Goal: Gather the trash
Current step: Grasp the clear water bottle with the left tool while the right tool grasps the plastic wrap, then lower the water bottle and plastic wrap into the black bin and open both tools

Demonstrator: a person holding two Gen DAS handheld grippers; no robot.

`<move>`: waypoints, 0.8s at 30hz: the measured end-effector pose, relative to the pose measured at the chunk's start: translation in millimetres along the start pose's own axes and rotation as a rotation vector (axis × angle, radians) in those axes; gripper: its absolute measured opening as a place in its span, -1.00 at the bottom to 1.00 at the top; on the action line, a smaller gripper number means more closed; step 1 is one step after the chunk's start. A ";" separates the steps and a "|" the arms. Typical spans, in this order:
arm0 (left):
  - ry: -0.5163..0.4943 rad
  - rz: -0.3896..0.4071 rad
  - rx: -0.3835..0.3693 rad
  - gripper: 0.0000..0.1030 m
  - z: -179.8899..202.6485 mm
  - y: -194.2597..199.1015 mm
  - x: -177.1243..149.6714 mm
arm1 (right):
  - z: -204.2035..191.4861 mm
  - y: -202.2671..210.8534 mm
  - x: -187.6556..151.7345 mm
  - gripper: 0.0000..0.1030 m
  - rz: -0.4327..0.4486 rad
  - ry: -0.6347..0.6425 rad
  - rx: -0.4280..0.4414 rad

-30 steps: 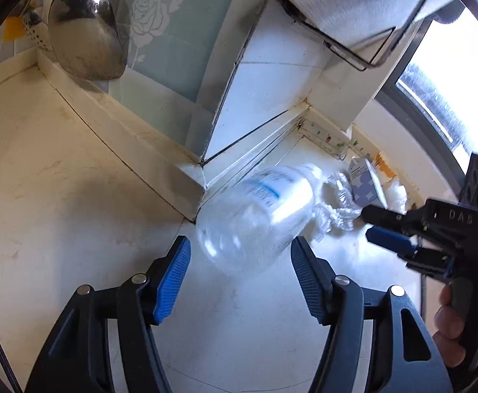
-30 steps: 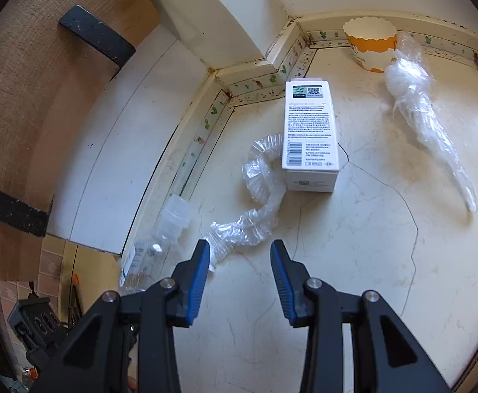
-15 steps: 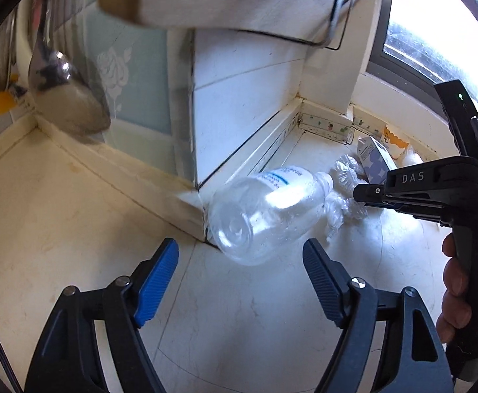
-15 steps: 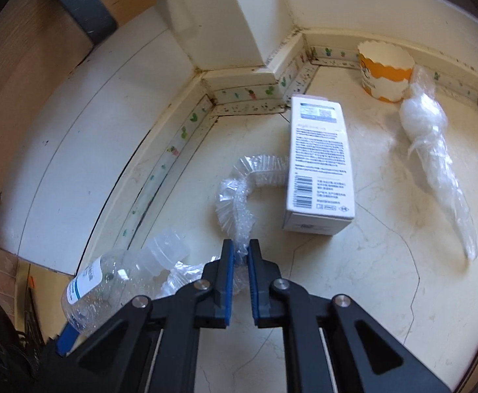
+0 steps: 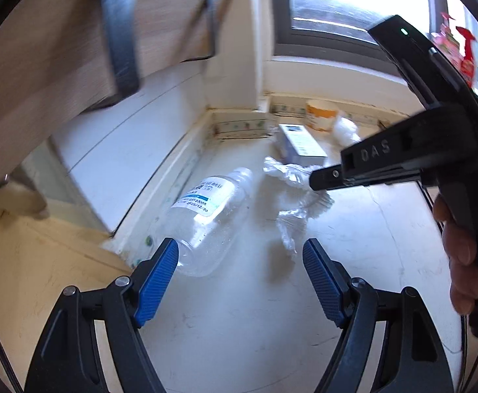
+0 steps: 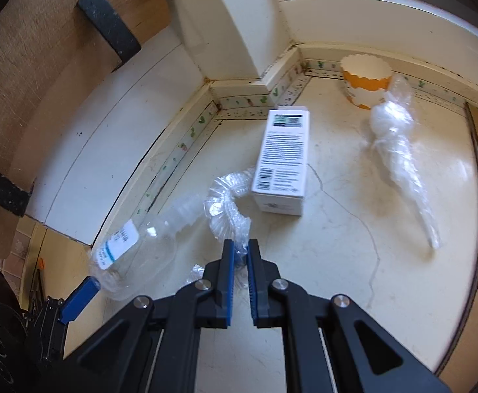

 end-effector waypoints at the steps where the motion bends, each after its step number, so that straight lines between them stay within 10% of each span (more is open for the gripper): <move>1: -0.036 0.001 0.008 0.49 6.0 2.0 2.4 | 2.7 5.5 -1.0 -0.86 0.005 -0.005 0.002; 10: -0.229 -0.011 0.143 0.80 20.9 6.8 35.2 | 26.2 39.6 -6.6 -0.86 0.053 -0.064 0.037; 19: -0.345 -0.269 0.129 0.78 26.4 -63.3 51.7 | 48.7 58.0 -13.1 -0.86 0.059 -0.150 0.073; 24: -0.346 -0.397 0.089 0.08 32.9 -77.1 40.4 | 60.4 65.9 -20.0 -0.86 0.060 -0.189 0.068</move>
Point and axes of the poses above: each gripper's, at about its wrist camera, not at the fingertips, and y roughly against the way its jaws point, z to its right, x to its top, the point moved 4 cm from there along -y, roughly the way its jaws point, and after that the axes turned 7 degrees about -y, right-handed, at the moved point
